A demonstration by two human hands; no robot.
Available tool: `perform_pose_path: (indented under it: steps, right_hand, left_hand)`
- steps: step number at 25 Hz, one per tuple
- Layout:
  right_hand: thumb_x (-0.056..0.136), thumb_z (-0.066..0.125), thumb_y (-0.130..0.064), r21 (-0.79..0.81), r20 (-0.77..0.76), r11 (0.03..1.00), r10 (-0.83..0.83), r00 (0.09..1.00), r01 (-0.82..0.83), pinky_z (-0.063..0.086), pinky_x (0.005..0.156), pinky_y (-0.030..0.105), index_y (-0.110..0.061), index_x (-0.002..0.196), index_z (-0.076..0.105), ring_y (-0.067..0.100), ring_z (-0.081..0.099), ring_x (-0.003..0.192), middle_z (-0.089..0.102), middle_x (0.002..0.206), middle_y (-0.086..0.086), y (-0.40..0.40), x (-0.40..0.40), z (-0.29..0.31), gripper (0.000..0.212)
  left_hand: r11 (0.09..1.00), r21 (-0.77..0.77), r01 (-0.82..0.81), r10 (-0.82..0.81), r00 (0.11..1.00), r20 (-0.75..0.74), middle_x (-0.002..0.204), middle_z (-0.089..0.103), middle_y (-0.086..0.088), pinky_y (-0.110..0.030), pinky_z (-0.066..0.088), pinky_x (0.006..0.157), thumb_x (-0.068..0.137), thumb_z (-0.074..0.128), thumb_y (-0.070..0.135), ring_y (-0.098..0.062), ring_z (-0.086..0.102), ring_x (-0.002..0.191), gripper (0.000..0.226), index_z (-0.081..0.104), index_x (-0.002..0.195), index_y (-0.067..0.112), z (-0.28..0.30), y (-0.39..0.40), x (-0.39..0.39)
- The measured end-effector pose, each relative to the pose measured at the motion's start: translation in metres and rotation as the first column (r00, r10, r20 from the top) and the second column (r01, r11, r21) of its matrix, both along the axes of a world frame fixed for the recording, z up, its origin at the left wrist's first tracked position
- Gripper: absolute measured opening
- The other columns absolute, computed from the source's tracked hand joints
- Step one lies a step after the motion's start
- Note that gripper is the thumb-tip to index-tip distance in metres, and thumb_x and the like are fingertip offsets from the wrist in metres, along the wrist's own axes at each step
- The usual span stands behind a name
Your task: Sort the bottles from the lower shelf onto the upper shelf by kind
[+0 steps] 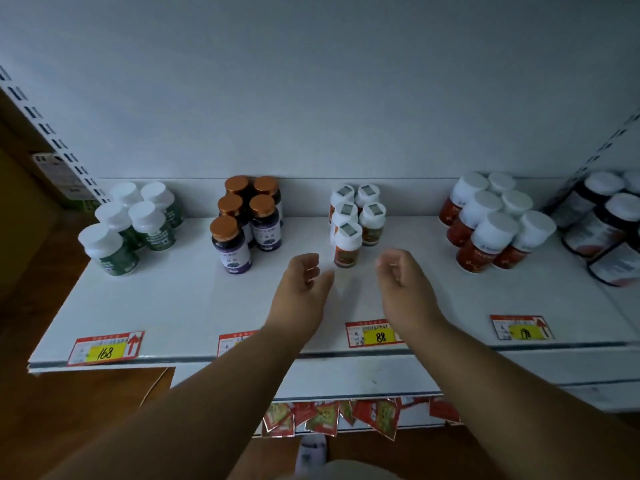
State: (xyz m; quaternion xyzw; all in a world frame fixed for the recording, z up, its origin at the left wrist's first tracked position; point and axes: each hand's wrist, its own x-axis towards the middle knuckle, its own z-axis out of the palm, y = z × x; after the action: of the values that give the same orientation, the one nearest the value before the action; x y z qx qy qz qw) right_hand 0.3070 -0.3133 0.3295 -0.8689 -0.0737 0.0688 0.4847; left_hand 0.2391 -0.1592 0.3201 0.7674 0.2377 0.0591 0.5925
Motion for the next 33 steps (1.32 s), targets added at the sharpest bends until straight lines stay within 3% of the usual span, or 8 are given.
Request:
perform_pose_path:
  steps: [4, 7, 10, 14, 17, 19, 27, 33]
  right_hand:
    - [0.101, 0.046, -0.042, -0.054, -0.075, 0.997, 0.048, 0.996, -0.052, 0.033, 0.110, 0.033, -0.019, 0.153, 0.029, 0.017, 0.041, 0.139, 0.040, 0.154, 0.001, -0.003, 0.043, 0.003, 0.060]
    - [0.096, 0.059, -0.037, -0.201, -0.074, 0.967, 0.145, 0.987, -0.157, 0.034, 0.114, 0.041, -0.017, 0.157, 0.015, 0.020, 0.034, 0.144, 0.032, 0.159, 0.004, 0.002, 0.080, 0.007, 0.077]
    - [0.084, 0.075, -0.033, -0.166, -0.096, 0.955, 0.234, 0.968, -0.247, 0.042, 0.098, 0.032, -0.019, 0.142, 0.037, 0.016, 0.054, 0.121, 0.056, 0.132, -0.007, 0.014, 0.109, 0.012, 0.071]
    - [0.066, 0.082, -0.042, -0.049, -0.058, 0.926, 0.372, 0.926, -0.375, 0.048, 0.102, 0.041, -0.039, 0.131, 0.044, 0.008, 0.061, 0.114, 0.064, 0.124, -0.017, 0.018, 0.128, -0.002, 0.076]
    - [0.079, 0.080, -0.015, 0.025, -0.029, 0.923, 0.385, 0.922, -0.385, 0.045, 0.093, 0.017, -0.032, 0.133, 0.043, -0.004, 0.058, 0.109, 0.062, 0.124, -0.015, 0.014, 0.127, -0.001, 0.068]
    - [0.081, 0.077, -0.006, 0.026, -0.011, 0.912, 0.409, 0.912, -0.409, 0.040, 0.084, 0.004, -0.034, 0.131, 0.040, -0.013, 0.054, 0.105, 0.060, 0.123, -0.016, 0.011, 0.129, -0.001, 0.068]
    - [0.081, 0.078, -0.006, 0.035, 0.003, 0.910, 0.413, 0.911, -0.413, 0.037, 0.083, -0.002, -0.032, 0.132, 0.041, -0.027, 0.051, 0.100, 0.059, 0.121, -0.021, 0.010, 0.137, -0.013, 0.069]
    - [0.079, 0.080, -0.011, 0.051, -0.036, 0.906, 0.422, 0.906, -0.420, 0.044, 0.094, 0.013, -0.024, 0.138, 0.042, -0.014, 0.057, 0.108, 0.062, 0.125, -0.015, 0.008, 0.131, -0.008, 0.071]
  left_hand:
    - [0.988, 0.087, 0.126, -0.120, 0.991, -0.066, 0.149, 0.040, 0.000, -0.038, 0.041, 0.106, 0.080, 0.075, 0.045, -0.018, 0.042, 0.134, 0.083, 0.030, 0.147, 0.027, 0.001, 0.003, 0.051]
    - [0.940, 0.240, 0.241, -0.243, 0.970, -0.019, 0.126, 0.051, 0.008, -0.037, 0.046, 0.099, 0.067, 0.087, 0.029, -0.017, 0.052, 0.119, 0.082, 0.037, 0.132, 0.029, 0.004, 0.014, 0.081]
    - [0.934, 0.149, 0.324, -0.327, 0.945, -0.005, 0.115, 0.055, 0.017, -0.030, 0.048, 0.094, 0.063, 0.088, 0.012, -0.007, 0.056, 0.108, 0.099, 0.030, 0.142, 0.025, 0.005, 0.023, 0.099]
    - [0.895, 0.231, 0.382, -0.403, 0.914, 0.048, 0.114, 0.059, 0.019, -0.009, 0.045, 0.083, 0.059, 0.087, 0.012, 0.005, 0.058, 0.102, 0.104, 0.029, 0.145, 0.026, -0.004, 0.027, 0.109]
    - [0.886, 0.259, 0.384, -0.408, 0.912, 0.045, 0.120, 0.056, 0.020, -0.001, 0.038, 0.080, 0.061, 0.085, 0.016, 0.008, 0.055, 0.106, 0.103, 0.028, 0.146, 0.023, -0.005, 0.025, 0.113]
    - [0.886, 0.260, 0.383, -0.409, 0.911, 0.050, 0.122, 0.057, 0.020, -0.004, 0.040, 0.084, 0.059, 0.084, 0.014, 0.009, 0.054, 0.110, 0.102, 0.030, 0.146, 0.024, -0.008, 0.024, 0.114]
    - [0.879, 0.274, 0.390, -0.416, 0.908, 0.042, 0.114, 0.059, 0.017, -0.025, 0.048, 0.085, 0.055, 0.082, 0.023, -0.001, 0.058, 0.101, 0.097, 0.035, 0.140, 0.021, -0.015, 0.027, 0.118]
    - [0.881, 0.267, 0.392, -0.410, 0.912, 0.014, 0.118, 0.058, 0.014, -0.030, 0.050, 0.091, 0.050, 0.084, 0.032, -0.010, 0.059, 0.110, 0.103, 0.035, 0.140, 0.026, -0.010, 0.026, 0.113]
